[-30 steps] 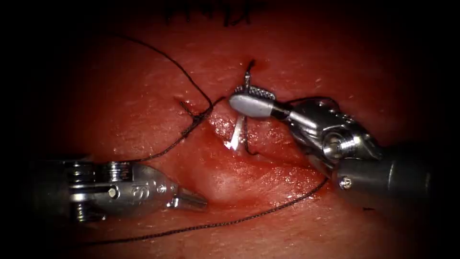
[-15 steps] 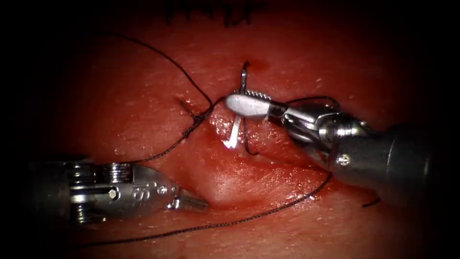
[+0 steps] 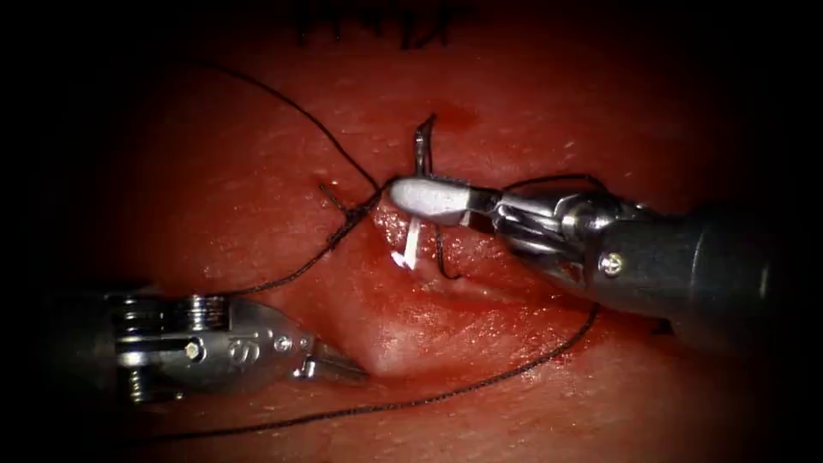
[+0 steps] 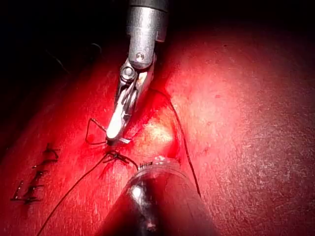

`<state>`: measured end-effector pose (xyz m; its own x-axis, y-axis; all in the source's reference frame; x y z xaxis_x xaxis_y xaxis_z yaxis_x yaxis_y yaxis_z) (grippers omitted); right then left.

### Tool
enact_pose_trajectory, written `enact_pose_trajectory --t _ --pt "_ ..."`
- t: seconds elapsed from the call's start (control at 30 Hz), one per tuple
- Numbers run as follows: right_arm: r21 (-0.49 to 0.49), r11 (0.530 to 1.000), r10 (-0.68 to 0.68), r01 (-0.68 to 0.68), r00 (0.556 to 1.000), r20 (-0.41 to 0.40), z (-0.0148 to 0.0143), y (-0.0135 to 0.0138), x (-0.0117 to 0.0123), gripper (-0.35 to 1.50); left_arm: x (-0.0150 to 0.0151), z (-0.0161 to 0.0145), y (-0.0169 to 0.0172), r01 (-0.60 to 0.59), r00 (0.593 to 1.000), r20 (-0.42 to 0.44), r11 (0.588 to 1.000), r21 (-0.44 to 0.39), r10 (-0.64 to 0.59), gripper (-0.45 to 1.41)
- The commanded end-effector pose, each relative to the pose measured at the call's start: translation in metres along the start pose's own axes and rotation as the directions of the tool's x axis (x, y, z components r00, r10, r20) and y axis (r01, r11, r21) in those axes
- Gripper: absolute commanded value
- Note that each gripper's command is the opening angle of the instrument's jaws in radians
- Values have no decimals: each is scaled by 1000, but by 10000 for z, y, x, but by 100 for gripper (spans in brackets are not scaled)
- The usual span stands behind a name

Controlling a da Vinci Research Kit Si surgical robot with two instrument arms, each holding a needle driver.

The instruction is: Wound Closure

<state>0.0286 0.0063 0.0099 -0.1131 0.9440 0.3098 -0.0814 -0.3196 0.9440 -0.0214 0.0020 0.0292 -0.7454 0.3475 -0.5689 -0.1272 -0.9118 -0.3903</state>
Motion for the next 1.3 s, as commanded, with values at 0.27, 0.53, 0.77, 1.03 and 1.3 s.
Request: enact_pose_trajectory --t 0.27,0.53,0.77,1.03,1.3 --pt "-7 994 107 -107 994 8 10 -4 -11 -35 1 8 0 -1 1000 0 1000 -1 1 -43" --pt "-89 974 207 -208 978 -19 -2 -2 -19 -35 1 8 1 0 1000 0 1000 -1 0 -43" --pt "-92 962 256 -258 966 -36 -4 4 -23 -35 1 7 1 0 1000 0 1000 -1 0 -43" --pt "-67 951 297 -301 953 -61 -4 12 -29 -35 1 7 1 -1 1000 0 1000 -1 1 -45" --pt "-43 945 323 -326 944 -66 -6 -1 -38 -35 0 7 0 -1 1000 0 1000 -1 1 -45"
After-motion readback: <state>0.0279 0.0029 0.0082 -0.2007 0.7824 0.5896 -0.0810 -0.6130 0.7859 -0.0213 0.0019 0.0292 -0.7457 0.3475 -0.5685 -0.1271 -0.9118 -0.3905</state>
